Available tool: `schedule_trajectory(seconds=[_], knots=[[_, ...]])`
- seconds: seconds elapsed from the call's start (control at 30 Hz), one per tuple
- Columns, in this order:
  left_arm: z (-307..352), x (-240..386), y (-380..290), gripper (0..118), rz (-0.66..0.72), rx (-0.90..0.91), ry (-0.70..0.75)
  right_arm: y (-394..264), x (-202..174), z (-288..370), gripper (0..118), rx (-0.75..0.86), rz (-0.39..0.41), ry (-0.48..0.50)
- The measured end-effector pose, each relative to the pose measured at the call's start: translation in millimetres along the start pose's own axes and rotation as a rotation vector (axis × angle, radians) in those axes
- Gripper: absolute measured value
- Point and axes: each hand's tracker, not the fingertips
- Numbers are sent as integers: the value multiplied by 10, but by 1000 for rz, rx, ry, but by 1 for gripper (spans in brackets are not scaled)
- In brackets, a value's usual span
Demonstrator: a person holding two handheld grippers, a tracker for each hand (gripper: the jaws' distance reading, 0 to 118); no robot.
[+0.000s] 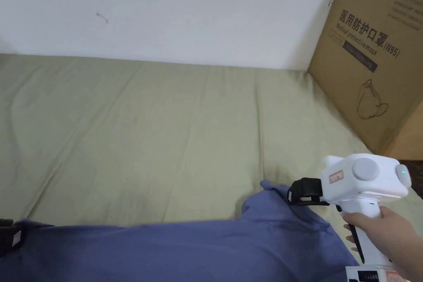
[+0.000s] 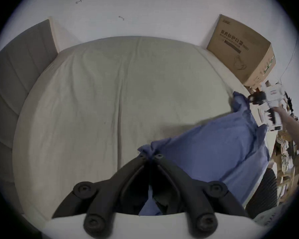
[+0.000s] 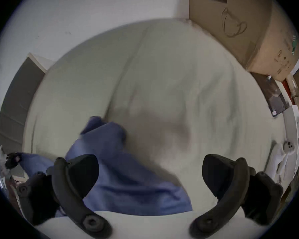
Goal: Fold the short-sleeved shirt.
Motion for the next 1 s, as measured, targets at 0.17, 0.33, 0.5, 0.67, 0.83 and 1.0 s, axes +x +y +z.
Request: schedule_trajectory(seconds=[0.17, 0.33, 0.5, 0.67, 0.83, 1.0], knots=[[54, -16, 39, 1, 6, -19, 4, -12, 16, -191, 77, -77, 61, -64], [26, -71, 0, 1, 28, -29, -1, -75, 47, 263, 0, 11, 91, -3], [124, -81, -23, 1, 67, -2, -19, -302, 55, 969, 0, 79, 115, 59], [349, -22, -65, 1, 60, 22, -14, -646, 158, 1641, 0, 184, 69, 110], [726, 17, -229, 1, 51, 62, -54, -1227, 337, 2199, 0, 233, 20, 170], [1055, 97, -703, 1, 40, 47, -74, -2110, 440, 2490, 0, 201, -28, 195]])
